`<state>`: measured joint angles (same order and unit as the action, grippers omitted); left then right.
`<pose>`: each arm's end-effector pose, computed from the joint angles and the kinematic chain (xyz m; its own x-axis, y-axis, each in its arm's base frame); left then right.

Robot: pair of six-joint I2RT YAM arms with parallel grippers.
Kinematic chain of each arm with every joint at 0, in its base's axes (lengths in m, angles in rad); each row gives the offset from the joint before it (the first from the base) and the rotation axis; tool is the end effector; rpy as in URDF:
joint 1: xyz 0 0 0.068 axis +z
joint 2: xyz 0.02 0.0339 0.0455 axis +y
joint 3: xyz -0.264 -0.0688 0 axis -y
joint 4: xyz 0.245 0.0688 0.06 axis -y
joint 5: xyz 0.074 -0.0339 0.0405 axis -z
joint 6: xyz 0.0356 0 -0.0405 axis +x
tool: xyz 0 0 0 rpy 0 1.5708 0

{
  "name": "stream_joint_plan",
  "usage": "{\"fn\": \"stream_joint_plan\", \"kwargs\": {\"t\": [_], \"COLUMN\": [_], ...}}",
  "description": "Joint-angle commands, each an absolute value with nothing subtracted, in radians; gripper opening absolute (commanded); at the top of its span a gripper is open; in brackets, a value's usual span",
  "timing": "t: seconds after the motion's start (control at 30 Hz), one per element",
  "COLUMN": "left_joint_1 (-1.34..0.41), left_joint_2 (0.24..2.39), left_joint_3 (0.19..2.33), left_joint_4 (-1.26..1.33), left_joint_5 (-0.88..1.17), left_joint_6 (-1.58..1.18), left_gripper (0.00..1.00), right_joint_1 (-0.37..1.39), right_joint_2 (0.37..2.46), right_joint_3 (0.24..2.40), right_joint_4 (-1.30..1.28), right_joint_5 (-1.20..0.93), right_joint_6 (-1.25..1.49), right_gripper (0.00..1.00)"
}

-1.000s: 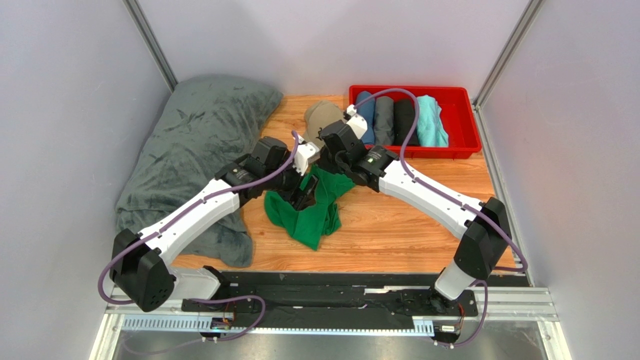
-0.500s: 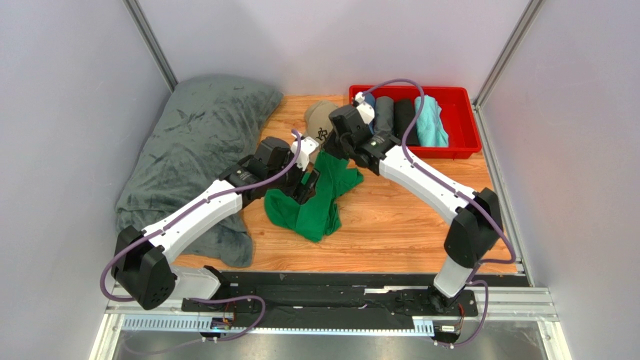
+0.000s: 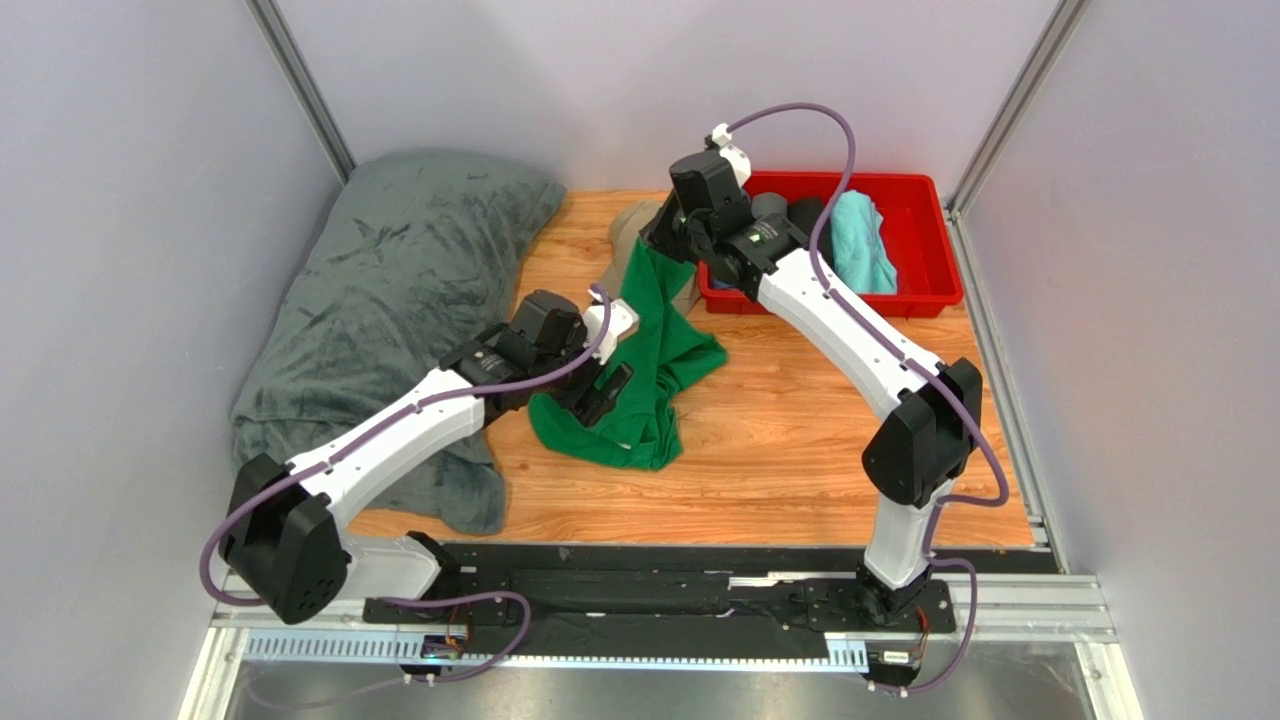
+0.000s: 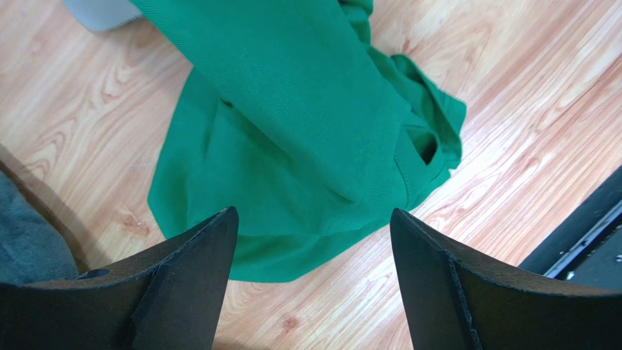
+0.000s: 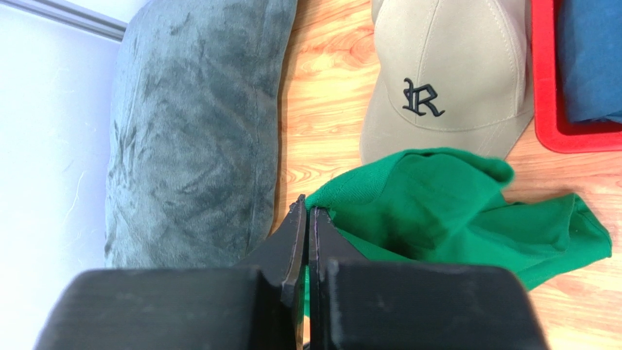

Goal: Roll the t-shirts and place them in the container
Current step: Flatten out the T-shirt at the center of the board.

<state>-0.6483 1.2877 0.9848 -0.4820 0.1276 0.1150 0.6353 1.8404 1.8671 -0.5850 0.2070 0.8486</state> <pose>0.2167 -0.1699 0.2739 -0.4827 0.5084 -0.7131 0.7309 0.6824 -0.0082 0.3472 0.2469 0.3768 -0.6123 0.4609 -0.6424 0.0288 0.8250 0.5644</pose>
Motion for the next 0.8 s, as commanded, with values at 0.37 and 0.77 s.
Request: {"fn": "stream_joint_plan", "kwargs": {"t": [0.37, 0.77], "left_joint_1": [-0.684, -0.692], "left_joint_2": [1.442, 1.252], "left_joint_3": [1.009, 1.29], "left_joint_4": [-0.41, -0.58], "left_joint_5": [0.216, 0.074], "left_joint_6": [0.15, 0.233], "left_gripper": [0.74, 0.0], "right_joint_1": [0.643, 0.641], "right_joint_2": [1.658, 1.494], "right_joint_3": [1.819, 1.896], "right_joint_4": [-0.597, -0.709], "right_joint_5": [0.245, 0.442], "right_joint_6": [0.818, 0.637], "right_gripper": [0.0, 0.0]}}
